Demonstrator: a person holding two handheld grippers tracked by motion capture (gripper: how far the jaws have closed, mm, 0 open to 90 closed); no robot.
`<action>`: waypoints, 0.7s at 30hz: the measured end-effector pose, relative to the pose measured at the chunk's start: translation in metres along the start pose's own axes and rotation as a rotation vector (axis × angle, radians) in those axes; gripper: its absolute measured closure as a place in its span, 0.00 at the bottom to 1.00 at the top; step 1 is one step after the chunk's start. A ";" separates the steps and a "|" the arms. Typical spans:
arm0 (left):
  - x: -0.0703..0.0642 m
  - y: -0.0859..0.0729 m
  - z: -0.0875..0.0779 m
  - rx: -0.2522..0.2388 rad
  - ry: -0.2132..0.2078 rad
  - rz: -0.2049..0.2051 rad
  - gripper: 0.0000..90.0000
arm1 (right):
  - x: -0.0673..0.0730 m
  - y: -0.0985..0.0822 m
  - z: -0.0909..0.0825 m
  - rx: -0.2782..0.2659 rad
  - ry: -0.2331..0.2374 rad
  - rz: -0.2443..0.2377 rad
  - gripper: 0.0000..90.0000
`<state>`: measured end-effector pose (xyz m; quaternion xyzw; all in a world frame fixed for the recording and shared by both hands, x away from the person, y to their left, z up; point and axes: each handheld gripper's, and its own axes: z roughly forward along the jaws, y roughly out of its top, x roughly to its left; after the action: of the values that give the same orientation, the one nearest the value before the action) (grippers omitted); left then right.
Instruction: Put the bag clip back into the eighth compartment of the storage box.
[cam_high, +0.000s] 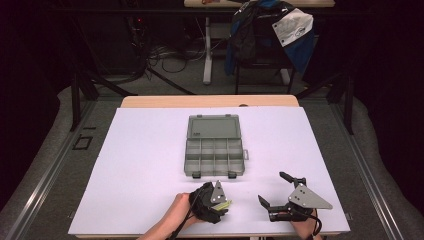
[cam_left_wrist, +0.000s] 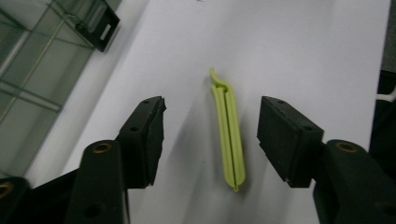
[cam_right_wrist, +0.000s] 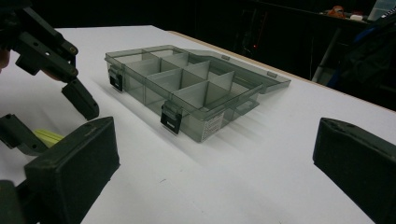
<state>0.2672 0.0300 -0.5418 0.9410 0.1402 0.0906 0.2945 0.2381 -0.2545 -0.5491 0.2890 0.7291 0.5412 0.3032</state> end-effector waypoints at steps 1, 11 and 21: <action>-0.001 0.000 0.000 -0.002 -0.004 0.000 0.50 | 0.000 0.000 0.000 -0.003 0.000 0.000 0.00; 0.002 -0.003 0.003 0.001 -0.047 -0.002 0.73 | 0.000 0.000 0.000 0.000 -0.001 -0.001 0.00; 0.002 -0.004 0.003 -0.003 -0.078 -0.007 0.85 | 0.000 0.000 0.000 0.002 -0.003 -0.002 0.00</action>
<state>0.2691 0.0320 -0.5467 0.9429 0.1319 0.0528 0.3013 0.2378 -0.2544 -0.5491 0.2892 0.7296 0.5397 0.3045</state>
